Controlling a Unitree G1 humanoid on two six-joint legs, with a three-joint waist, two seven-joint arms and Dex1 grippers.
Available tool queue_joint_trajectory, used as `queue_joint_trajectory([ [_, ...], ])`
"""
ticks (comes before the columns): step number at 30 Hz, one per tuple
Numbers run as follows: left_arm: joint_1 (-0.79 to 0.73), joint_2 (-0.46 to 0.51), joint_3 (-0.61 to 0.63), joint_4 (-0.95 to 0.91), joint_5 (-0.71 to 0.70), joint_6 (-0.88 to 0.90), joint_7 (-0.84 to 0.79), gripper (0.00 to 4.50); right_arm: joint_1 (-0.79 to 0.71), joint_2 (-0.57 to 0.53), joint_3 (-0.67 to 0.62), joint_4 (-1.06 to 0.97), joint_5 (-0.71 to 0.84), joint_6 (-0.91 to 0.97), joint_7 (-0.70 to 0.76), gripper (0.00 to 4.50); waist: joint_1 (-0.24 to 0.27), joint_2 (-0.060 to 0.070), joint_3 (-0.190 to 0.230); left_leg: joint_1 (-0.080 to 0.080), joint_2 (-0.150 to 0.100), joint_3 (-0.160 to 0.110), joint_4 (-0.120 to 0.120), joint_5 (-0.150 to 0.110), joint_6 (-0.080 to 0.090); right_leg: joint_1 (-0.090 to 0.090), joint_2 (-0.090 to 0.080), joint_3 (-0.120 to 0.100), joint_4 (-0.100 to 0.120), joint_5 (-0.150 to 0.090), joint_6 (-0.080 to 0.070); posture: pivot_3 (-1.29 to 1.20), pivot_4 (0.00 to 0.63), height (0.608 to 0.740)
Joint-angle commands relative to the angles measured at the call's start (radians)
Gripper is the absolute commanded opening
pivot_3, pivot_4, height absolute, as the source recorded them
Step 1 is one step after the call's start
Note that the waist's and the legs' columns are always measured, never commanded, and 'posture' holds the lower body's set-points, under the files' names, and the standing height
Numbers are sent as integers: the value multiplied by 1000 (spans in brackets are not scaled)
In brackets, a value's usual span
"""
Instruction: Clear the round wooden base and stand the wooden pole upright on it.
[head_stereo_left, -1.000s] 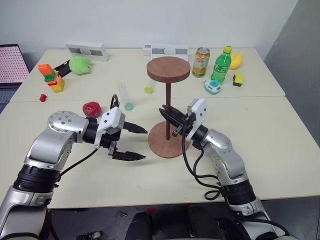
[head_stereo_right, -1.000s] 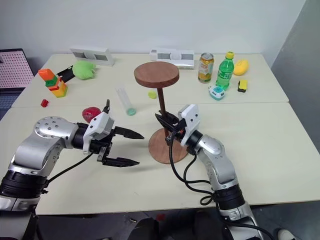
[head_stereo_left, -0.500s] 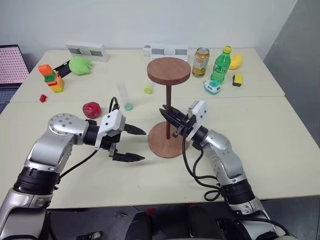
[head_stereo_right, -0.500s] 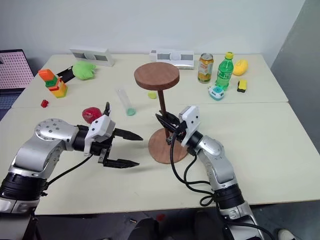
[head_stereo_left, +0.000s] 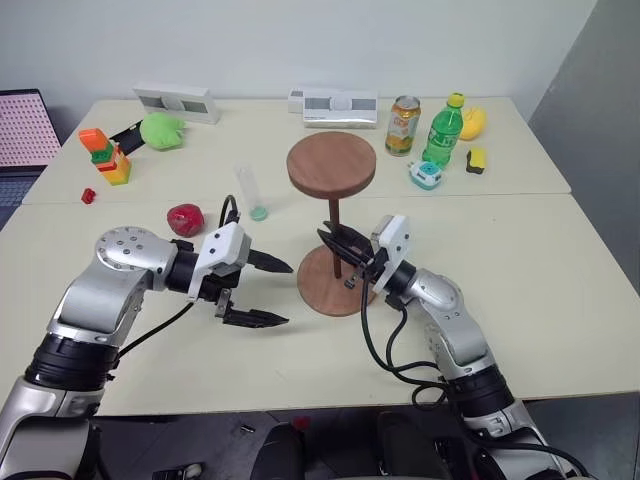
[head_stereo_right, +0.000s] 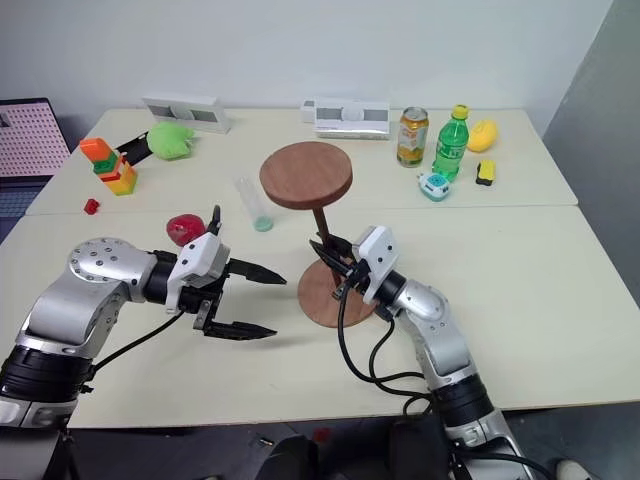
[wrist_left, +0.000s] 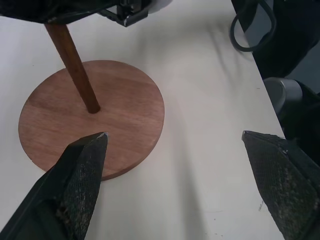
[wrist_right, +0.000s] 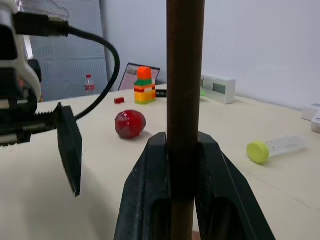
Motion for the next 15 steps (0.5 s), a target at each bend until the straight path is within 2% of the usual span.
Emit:
queue_joint_trajectory([
  [1, -23, -13, 18, 5, -9, -2, 18, 4500, 50, -26, 36, 7, -24, 10, 28, 243, 1, 0, 0, 0, 0, 0, 0, 0, 0, 0, 0, 0, 0, 0, 0, 0, 150, 740],
  [15, -22, -9, 10, 18, 11, -32, 7, 4500, 57, -14, 25, 20, -25, 30, -6, 243, 1, 0, -1, 1, 0, 0, -1, 0, 0, 0, 0, 0, -1, 0, 0, 0, 150, 740],
])
